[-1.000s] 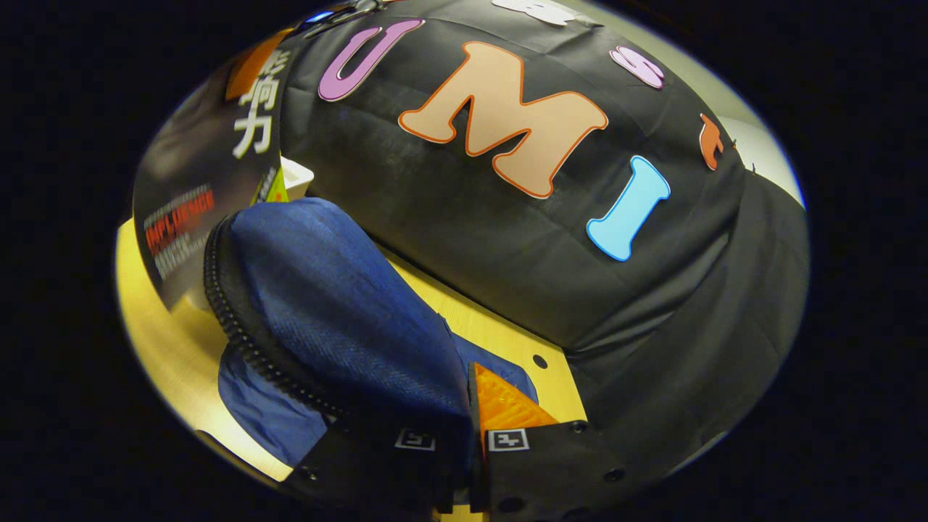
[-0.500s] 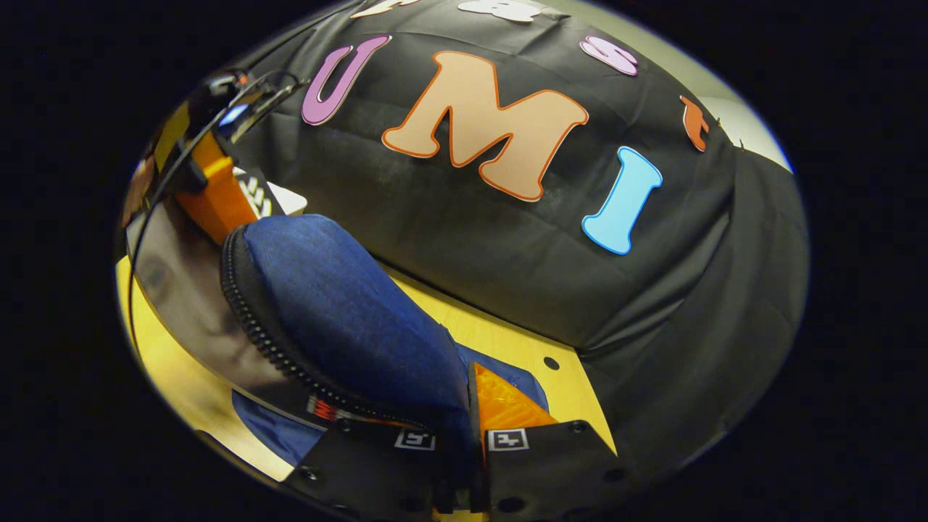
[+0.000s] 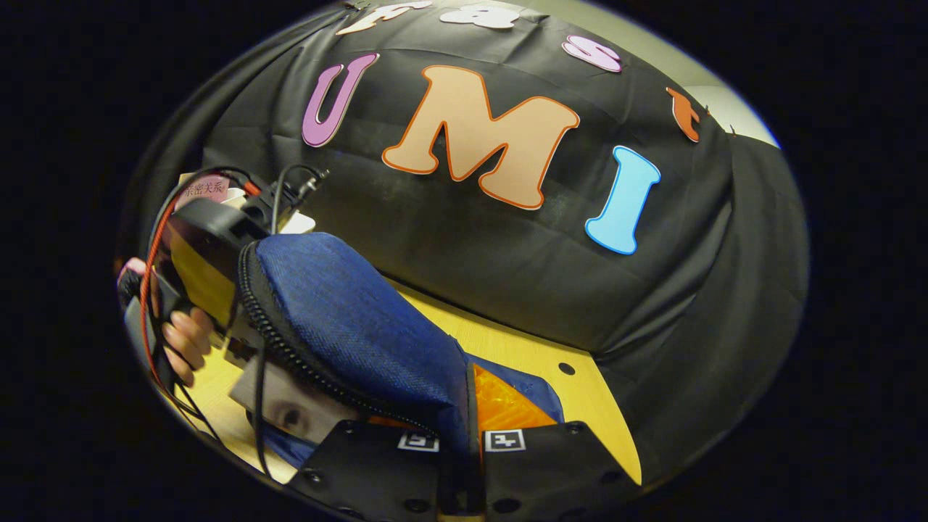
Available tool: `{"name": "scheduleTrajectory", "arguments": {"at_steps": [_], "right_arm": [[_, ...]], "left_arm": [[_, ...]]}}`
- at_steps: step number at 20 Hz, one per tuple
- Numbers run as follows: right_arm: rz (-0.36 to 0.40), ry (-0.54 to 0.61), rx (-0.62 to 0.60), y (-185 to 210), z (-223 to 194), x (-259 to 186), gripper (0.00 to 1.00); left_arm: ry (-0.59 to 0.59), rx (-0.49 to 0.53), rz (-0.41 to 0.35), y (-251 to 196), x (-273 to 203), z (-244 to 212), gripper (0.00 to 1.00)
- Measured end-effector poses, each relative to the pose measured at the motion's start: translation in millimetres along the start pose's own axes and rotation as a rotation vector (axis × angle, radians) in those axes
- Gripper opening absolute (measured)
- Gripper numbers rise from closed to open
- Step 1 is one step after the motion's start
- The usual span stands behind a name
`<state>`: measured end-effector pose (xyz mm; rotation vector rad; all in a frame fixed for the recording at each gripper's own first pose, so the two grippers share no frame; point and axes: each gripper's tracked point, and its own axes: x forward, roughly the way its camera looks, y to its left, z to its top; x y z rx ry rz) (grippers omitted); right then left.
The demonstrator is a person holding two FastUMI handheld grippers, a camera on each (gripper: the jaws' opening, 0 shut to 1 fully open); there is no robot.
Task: Open the schoolbag, grab two books from the bookshelf and put them into the schoolbag.
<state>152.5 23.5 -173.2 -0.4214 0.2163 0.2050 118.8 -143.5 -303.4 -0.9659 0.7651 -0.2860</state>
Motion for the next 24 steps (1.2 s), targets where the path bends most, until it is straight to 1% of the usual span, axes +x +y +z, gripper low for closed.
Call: {"name": "scheduleTrajectory", "arguments": {"at_steps": [3, 5, 9, 10, 12, 13, 15, 16, 18, 19, 20, 21, 24], "right_arm": [[0.008, -0.004, 0.034, -2.6, -0.2, -0.7, 0.07], [0.009, -0.009, 0.036, -3.6, 1.7, -2.2, 0.07], [0.006, -0.008, 0.035, -5.8, 0.5, -3.0, 0.07], [0.003, -0.007, 0.035, -7.1, 0.3, -3.4, 0.07], [0.001, -0.004, 0.035, -8.5, 0.3, -4.5, 0.07], [0.004, -0.002, 0.031, -8.6, -0.8, -3.5, 0.07], [0.007, 0.001, 0.018, -7.7, -1.1, -3.6, 0.07], [0.008, 0.001, 0.015, -7.9, -1.1, -3.5, 0.07], [0.008, 0.007, 0.012, -7.8, -0.9, -3.5, 0.07], [0.008, 0.009, 0.012, -8.4, -3.2, -4.4, 0.07], [0.009, 0.011, 0.010, -8.6, -2.8, -4.7, 0.07], [0.012, 0.015, 0.007, -8.3, -2.9, -5.2, 0.07], [0.022, 0.023, -0.011, -6.6, -3.7, -6.5, 0.07]], "left_arm": [[0.031, -0.012, -0.035, -4.3, 26.0, -13.0, 0.38], [0.028, -0.017, -0.063, -11.3, 41.8, -16.5, 0.38], [0.028, -0.043, -0.069, -13.3, 57.7, -25.8, 0.37], [0.018, -0.041, -0.061, -12.7, 58.9, -24.3, 0.37], [-0.003, -0.023, -0.009, -3.9, 59.0, -20.6, 0.37], [-0.006, -0.009, 0.000, -2.6, 54.0, -21.4, 0.37], [-0.018, 0.038, 0.051, 3.0, 38.8, -19.2, 0.40], [-0.024, 0.070, 0.088, 9.4, 31.2, -17.7, 0.42], [-0.037, 0.125, 0.151, 19.1, 6.1, -13.3, 0.68], [-0.039, 0.138, 0.171, 21.0, -4.5, -12.6, 0.82], [-0.046, 0.145, 0.192, 24.5, -18.2, -11.1, 0.86], [-0.047, 0.156, 0.212, 27.8, -32.9, -10.0, 0.95], [-0.023, 0.211, 0.292, 38.5, -84.9, -8.9, 0.95]]}}
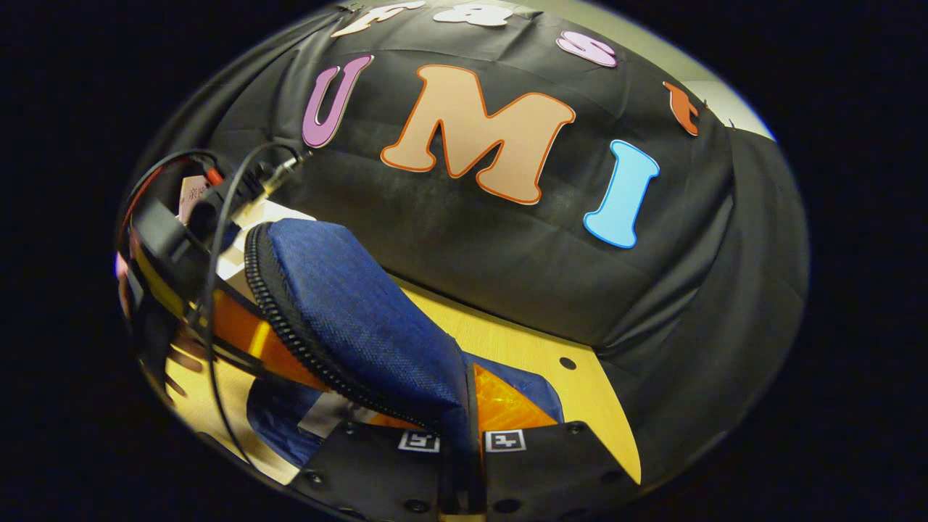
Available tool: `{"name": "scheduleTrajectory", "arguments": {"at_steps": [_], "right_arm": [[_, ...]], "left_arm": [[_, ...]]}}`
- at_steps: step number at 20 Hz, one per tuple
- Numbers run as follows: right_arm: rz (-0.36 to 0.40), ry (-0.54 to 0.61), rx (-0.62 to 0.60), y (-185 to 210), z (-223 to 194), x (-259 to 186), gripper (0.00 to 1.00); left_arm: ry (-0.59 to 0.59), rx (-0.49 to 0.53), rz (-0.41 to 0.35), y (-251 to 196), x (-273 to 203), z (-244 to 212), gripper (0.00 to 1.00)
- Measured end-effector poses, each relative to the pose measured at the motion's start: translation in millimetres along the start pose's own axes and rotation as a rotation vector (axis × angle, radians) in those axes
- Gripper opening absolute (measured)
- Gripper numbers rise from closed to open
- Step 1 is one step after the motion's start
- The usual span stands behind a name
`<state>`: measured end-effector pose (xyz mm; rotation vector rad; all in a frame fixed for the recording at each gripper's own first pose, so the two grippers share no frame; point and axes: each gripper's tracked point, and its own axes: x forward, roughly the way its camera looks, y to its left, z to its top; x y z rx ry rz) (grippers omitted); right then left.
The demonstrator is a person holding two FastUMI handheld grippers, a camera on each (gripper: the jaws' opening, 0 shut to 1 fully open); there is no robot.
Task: Open the schoolbag, grab two books from the bookshelf and put them into the schoolbag.
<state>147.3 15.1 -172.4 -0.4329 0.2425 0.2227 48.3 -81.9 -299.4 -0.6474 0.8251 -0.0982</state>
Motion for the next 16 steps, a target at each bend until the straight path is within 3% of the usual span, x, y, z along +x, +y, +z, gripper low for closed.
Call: {"name": "scheduleTrajectory", "arguments": {"at_steps": [4, 5, 6, 10, 16], "right_arm": [[-0.011, 0.010, -0.035, 2.5, -2.1, -1.0, 0.07], [-0.019, 0.014, -0.043, 3.1, -2.8, -1.8, 0.07], [-0.029, 0.020, -0.047, 3.6, -3.5, -2.9, 0.07], [-0.064, 0.043, -0.011, 9.0, -4.8, -3.9, 0.07], [-0.083, 0.072, 0.009, 13.3, -4.0, 0.1, 0.07]], "left_arm": [[0.045, 0.187, 0.056, 19.5, -70.1, 10.3, 0.95], [0.055, 0.224, 0.066, 22.2, -84.5, 19.8, 0.90], [0.071, 0.247, 0.074, 26.7, -99.9, 26.7, 0.95], [0.077, 0.237, 0.113, 44.2, -162.3, 73.2, 0.95], [-0.075, 0.221, 0.260, 104.6, -248.1, 174.6, 0.94]]}}
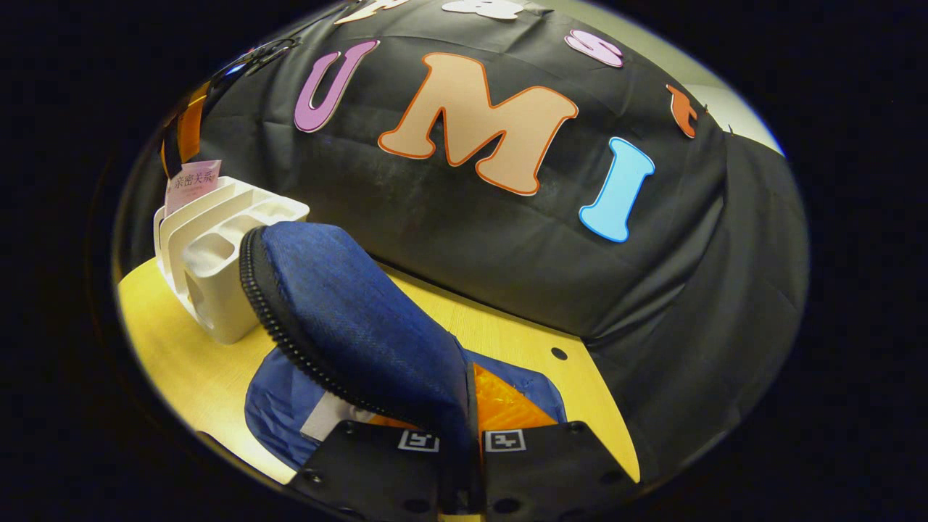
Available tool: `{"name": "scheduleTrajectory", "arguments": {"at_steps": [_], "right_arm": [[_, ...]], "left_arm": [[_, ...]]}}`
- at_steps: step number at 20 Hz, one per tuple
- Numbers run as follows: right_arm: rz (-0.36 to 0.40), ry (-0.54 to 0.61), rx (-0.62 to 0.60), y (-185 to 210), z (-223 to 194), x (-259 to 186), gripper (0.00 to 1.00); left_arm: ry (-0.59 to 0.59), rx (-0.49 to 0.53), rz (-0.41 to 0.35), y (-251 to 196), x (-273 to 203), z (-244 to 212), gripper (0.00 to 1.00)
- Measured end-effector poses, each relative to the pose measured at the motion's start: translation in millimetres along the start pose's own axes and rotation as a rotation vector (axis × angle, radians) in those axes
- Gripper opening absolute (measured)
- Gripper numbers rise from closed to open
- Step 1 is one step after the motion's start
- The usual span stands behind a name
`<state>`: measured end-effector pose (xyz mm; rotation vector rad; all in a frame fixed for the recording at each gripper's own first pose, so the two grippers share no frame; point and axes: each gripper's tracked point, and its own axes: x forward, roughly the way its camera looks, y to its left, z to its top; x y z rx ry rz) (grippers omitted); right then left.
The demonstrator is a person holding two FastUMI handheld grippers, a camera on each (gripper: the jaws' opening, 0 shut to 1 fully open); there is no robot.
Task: Open the schoolbag, grab two books from the bookshelf and put them into the schoolbag.
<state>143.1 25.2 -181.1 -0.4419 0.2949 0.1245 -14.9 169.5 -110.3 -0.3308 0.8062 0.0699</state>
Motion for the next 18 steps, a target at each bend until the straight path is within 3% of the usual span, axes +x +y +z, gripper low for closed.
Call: {"name": "scheduleTrajectory", "arguments": {"at_steps": [3, 5, 7, 15, 18], "right_arm": [[-0.017, 0.023, 0.029, -1.0, 1.9, 3.1, 0.07], [-0.030, 0.037, 0.050, -0.7, 1.9, 6.2, 0.07], [-0.043, 0.054, 0.067, 1.4, 0.9, 8.8, 0.07], [-0.103, 0.098, 0.077, 14.1, -1.8, 15.3, 0.07], [-0.127, 0.114, 0.087, 17.5, -1.7, 16.0, 0.07]], "left_arm": [[-0.061, 0.046, 0.120, 61.8, -22.3, 32.5, 0.99], [-0.065, 0.122, 0.245, 109.0, -32.3, 44.3, 0.94], [-0.050, 0.154, 0.310, 139.2, -39.8, 49.1, 0.89], [0.006, 0.101, 0.343, 214.4, -25.5, 42.9, 0.93], [0.060, 0.086, 0.311, 230.2, -6.5, 37.2, 0.92]]}}
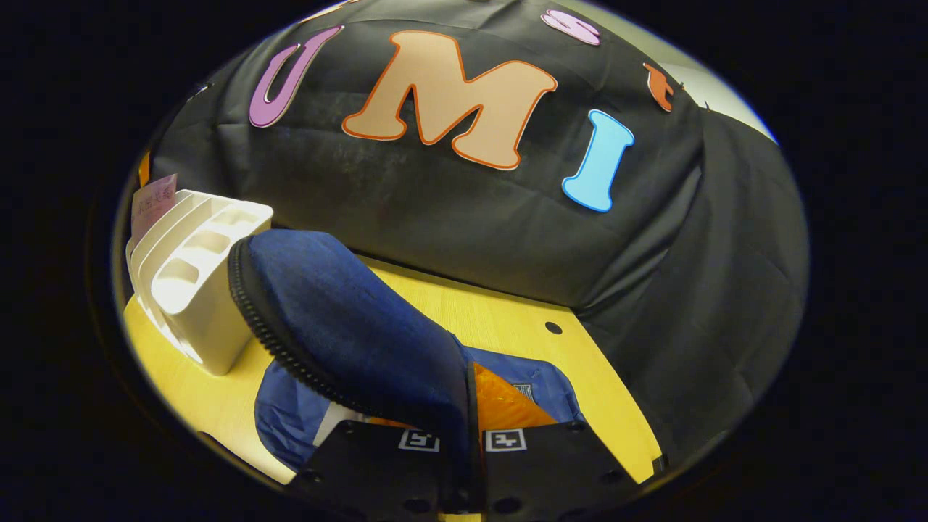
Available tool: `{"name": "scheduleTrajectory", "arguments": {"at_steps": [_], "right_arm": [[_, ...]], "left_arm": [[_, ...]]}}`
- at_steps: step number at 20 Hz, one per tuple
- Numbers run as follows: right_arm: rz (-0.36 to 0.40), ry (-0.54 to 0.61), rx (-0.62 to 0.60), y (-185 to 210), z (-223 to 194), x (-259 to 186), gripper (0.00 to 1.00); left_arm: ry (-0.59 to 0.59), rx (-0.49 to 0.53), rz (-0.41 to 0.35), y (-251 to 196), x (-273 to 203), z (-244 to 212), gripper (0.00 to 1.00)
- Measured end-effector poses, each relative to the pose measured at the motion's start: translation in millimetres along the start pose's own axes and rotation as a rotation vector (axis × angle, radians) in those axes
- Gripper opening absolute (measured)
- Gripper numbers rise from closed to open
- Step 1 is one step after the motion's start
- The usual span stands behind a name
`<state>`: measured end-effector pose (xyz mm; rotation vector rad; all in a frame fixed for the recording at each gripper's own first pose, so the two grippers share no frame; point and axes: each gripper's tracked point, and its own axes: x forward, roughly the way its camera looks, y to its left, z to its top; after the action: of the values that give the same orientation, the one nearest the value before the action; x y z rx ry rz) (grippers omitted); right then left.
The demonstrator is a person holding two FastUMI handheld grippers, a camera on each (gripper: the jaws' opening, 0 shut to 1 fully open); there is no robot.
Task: Open the schoolbag, grab two books from the bookshelf and put them into the schoolbag.
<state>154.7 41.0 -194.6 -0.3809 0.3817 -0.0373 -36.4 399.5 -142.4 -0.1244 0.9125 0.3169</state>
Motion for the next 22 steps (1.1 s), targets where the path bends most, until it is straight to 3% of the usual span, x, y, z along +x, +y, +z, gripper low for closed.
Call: {"name": "scheduleTrajectory", "arguments": {"at_steps": [7, 12, 14, 15, 22], "right_arm": [[-0.043, 0.023, -0.013, 7.1, -5.2, -4.5, 0.07], [-0.056, 0.022, -0.030, 10.4, -6.5, -6.8, 0.07], [-0.064, 0.018, -0.023, 10.6, -6.3, -7.9, 0.07], [-0.067, 0.017, -0.019, 9.7, -6.5, -7.2, 0.07], [-0.073, 0.010, -0.024, 10.9, -8.4, -7.9, 0.07]], "left_arm": [[0.109, 0.032, -0.101, -18.0, 41.2, -1.2, 0.75], [0.223, 0.072, -0.080, -21.0, 60.0, -2.1, 0.63], [0.281, 0.073, -0.094, -25.6, 63.5, -7.3, 0.43], [0.306, 0.067, -0.095, -29.2, 68.2, -10.0, 0.41], [0.373, 0.078, -0.081, -34.0, 90.4, -14.8, 0.39]]}}
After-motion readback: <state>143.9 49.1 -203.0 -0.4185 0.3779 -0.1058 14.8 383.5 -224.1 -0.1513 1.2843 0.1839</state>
